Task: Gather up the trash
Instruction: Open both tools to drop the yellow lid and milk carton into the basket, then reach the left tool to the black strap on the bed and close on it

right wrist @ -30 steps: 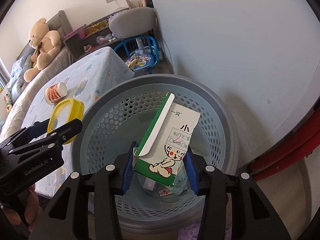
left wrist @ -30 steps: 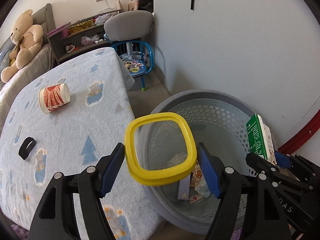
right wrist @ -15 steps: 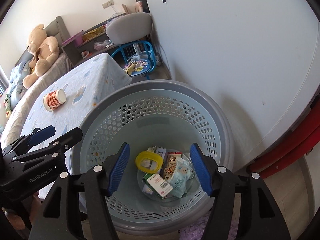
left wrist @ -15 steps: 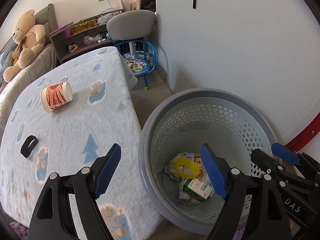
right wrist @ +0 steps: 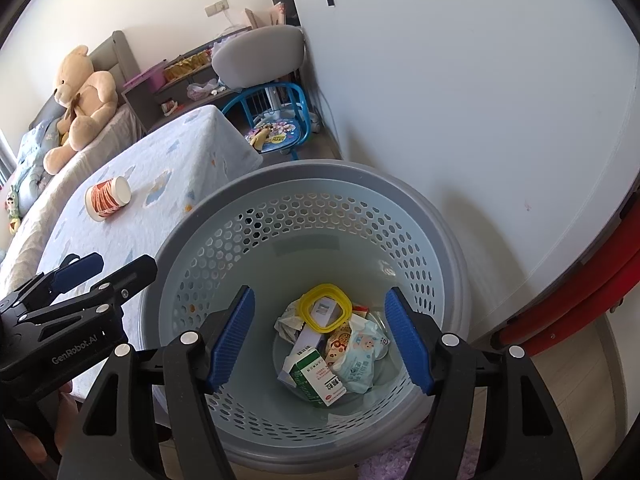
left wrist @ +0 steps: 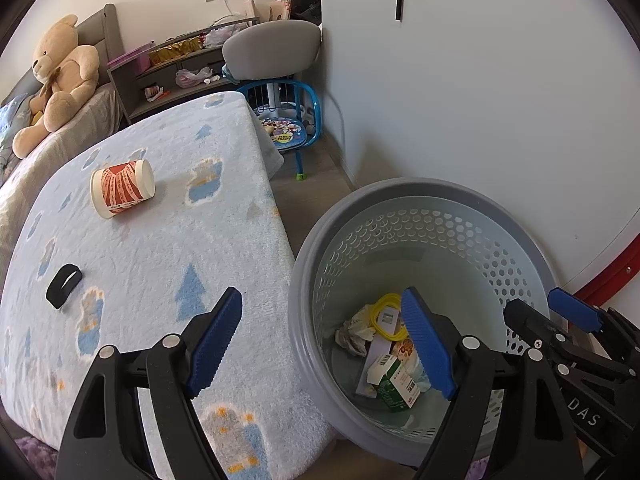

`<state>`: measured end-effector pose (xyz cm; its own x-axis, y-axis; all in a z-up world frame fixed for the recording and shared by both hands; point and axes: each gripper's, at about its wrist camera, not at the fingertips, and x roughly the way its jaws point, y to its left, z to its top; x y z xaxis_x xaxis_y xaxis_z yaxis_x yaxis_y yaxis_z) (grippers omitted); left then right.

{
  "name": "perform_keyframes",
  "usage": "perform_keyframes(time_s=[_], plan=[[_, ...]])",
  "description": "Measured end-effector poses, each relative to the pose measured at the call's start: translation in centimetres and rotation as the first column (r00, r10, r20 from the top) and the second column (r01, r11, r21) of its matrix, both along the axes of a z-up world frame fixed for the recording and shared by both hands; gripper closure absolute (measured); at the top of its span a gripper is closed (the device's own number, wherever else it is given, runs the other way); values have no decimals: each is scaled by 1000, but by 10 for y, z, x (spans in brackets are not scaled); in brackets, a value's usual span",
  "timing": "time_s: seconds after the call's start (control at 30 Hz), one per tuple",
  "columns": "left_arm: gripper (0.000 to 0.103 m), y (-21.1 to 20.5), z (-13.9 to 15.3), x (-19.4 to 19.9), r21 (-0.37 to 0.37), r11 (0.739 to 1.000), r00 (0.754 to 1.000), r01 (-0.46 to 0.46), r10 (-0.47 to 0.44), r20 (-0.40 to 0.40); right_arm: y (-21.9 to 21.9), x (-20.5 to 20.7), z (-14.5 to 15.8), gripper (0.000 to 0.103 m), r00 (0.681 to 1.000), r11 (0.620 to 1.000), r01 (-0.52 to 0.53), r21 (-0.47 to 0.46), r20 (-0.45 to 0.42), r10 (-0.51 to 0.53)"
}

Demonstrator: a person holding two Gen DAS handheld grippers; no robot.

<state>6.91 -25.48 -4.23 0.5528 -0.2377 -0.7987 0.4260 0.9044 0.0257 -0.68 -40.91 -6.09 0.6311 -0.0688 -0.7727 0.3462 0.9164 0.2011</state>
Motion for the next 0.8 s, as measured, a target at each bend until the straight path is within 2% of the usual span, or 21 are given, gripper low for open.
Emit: perform_keyframes(time_s=[0.47,0.6,0.8], plan=[[25,16,0,-1,-15,1000,1000,-24,23,-14,5,2,0,31,1000,1000,3,-26,11,-3],[25,29,1,-2,-30,999,999,-41,41,-10,8,6,0,31,1000,999,5,-37,19,-4],[25,62,-4,1,-27,996,996,-90,90,-12,15,7,2,25,999,998,3,-58,38,-1]])
